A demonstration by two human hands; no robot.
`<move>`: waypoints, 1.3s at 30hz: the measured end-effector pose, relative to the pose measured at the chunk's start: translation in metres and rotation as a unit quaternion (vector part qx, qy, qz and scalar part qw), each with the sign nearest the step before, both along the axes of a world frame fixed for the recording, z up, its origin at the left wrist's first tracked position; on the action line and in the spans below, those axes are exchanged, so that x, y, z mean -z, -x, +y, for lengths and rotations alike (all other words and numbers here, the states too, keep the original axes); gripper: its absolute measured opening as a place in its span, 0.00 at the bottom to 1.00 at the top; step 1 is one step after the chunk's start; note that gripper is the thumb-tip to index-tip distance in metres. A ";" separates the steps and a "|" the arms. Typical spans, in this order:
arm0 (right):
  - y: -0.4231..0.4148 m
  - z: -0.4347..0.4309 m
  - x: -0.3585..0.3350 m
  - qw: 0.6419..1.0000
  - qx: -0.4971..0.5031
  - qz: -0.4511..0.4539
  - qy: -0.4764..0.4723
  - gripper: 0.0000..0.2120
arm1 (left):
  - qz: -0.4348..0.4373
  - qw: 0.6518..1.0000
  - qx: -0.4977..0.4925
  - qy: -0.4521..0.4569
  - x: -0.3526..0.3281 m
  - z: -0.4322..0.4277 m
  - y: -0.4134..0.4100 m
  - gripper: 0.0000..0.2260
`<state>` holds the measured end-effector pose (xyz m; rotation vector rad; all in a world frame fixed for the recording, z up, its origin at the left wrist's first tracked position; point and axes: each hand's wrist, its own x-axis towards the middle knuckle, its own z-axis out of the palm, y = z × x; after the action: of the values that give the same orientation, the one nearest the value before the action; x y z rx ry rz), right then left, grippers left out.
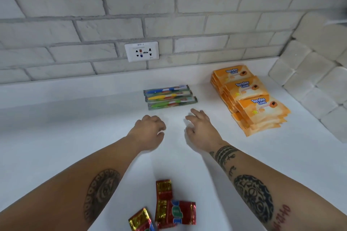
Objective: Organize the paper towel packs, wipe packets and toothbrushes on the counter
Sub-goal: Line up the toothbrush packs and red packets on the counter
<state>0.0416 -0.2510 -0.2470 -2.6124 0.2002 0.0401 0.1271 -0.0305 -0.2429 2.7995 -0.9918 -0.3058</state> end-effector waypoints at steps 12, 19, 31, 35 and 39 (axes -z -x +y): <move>0.127 0.083 -0.047 0.982 -0.042 0.180 -0.031 0.30 | 0.080 0.989 0.091 -0.080 -0.021 0.070 0.110 0.25; 0.189 0.111 -0.040 0.980 -0.064 0.156 0.108 0.23 | 0.077 0.993 0.070 -0.055 -0.028 0.102 0.149 0.19; 0.181 0.137 -0.090 0.997 0.042 0.067 -0.022 0.07 | 0.226 0.946 -0.042 0.227 -0.080 0.120 0.162 0.16; 0.159 0.153 -0.135 0.993 0.052 -0.015 -0.108 0.11 | 0.289 0.891 -0.079 0.341 -0.114 0.116 0.160 0.10; 0.137 0.165 -0.169 0.954 0.101 -0.131 -0.250 0.10 | 0.290 0.825 -0.144 0.464 -0.144 0.120 0.145 0.04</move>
<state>-0.0950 -0.0860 -0.0776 -2.0553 0.3165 -0.2892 -0.0183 0.0892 -0.0990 1.7384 -0.3781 -0.4404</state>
